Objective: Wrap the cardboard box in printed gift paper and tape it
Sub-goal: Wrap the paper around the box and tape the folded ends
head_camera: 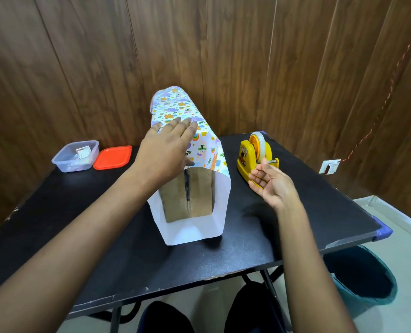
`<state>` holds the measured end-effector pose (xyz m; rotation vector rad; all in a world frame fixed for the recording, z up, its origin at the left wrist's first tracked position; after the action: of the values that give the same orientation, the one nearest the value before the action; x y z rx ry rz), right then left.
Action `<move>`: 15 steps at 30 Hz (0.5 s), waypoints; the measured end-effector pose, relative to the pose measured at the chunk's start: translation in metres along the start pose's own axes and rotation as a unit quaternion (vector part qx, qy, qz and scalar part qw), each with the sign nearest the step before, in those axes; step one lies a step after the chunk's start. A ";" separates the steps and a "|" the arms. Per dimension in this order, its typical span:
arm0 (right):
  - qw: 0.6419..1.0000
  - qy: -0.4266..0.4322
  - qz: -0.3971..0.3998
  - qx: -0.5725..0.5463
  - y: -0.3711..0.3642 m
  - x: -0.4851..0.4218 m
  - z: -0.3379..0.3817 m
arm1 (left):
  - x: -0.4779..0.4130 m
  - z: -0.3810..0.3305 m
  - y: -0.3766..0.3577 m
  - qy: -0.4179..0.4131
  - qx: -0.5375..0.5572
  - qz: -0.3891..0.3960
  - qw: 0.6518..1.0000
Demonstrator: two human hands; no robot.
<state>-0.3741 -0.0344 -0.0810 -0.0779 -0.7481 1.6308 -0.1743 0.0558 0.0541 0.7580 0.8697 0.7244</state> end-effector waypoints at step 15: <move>0.965 0.159 0.011 0.209 -0.047 0.078 -0.026 | 0.040 0.005 0.001 0.005 -0.019 -0.105 0.994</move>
<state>-0.3389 0.0484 -0.0499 -0.0437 -0.1509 1.7121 -0.1519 0.0868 0.0420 0.6191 0.9270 0.5572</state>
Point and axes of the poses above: each hand's wrist, its own x-axis away from the middle knuckle, its own y-axis out of the back of the hand, z = x × y, the point moved 7 cm from there along -x, towards the middle knuckle, and after that the axes turned 15 degrees about -y, right-handed, at the moved point
